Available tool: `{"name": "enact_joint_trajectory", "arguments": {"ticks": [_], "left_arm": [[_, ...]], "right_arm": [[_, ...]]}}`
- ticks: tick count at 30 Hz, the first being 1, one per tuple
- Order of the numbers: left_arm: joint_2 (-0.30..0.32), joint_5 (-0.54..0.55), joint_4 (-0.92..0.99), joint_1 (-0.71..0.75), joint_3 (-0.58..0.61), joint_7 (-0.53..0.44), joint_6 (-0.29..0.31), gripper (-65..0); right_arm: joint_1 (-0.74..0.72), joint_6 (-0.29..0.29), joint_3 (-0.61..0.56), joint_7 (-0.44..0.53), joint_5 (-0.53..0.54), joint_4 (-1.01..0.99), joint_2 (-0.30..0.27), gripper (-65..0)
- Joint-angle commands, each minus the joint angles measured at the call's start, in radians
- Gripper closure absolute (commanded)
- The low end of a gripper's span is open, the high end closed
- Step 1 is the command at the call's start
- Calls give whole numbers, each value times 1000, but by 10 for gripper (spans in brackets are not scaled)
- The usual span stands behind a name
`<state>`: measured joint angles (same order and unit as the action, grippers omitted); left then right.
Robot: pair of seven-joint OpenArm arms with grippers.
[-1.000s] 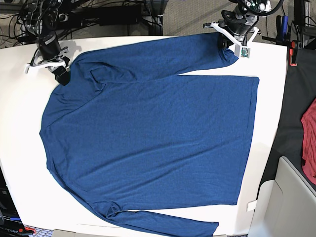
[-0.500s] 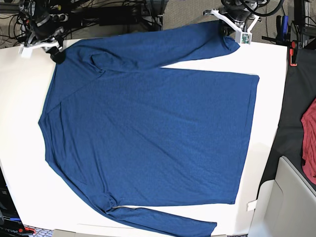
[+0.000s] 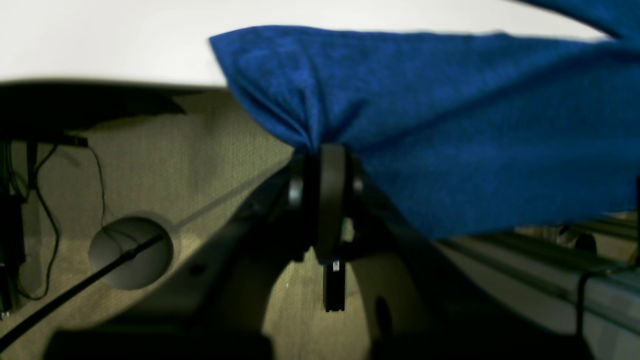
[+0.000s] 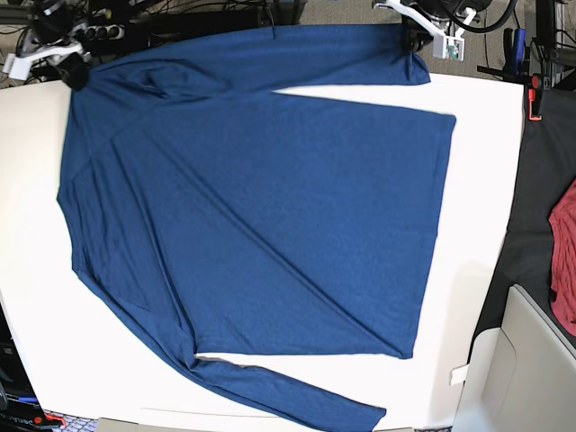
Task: Fold the T-shirt properly
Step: 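Pull both grippers apart to stretch the shirt's shoulder edge taut, then release and regrasp the shoulder edge with the left gripper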
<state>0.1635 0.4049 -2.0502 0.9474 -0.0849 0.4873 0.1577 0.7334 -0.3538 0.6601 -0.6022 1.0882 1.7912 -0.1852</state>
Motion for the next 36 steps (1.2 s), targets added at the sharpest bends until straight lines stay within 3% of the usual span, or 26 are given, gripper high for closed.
{"name": "enact_joint_trajectory", "arguments": {"ticks": [1, 11, 23, 30, 36], "left_arm": [[8, 6, -17, 5, -8, -48, 1, 0], [23, 7, -37, -115, -103, -54, 1, 0], [23, 6, -28, -291, -94, -48, 1, 0], [18, 6, 33, -453, -95, 198, 1, 0], [18, 6, 47, -463, -98, 215, 1, -21]], "right_arm": [[7, -18, 14, 21, 14, 17, -12, -3], [-48, -18, 14, 21, 14, 17, -10, -3], [-73, -18, 11, 21, 14, 14, 19, -3], [-79, -18, 11, 21, 14, 14, 40, -3], [-79, -18, 11, 21, 14, 14, 40, -3]]}}
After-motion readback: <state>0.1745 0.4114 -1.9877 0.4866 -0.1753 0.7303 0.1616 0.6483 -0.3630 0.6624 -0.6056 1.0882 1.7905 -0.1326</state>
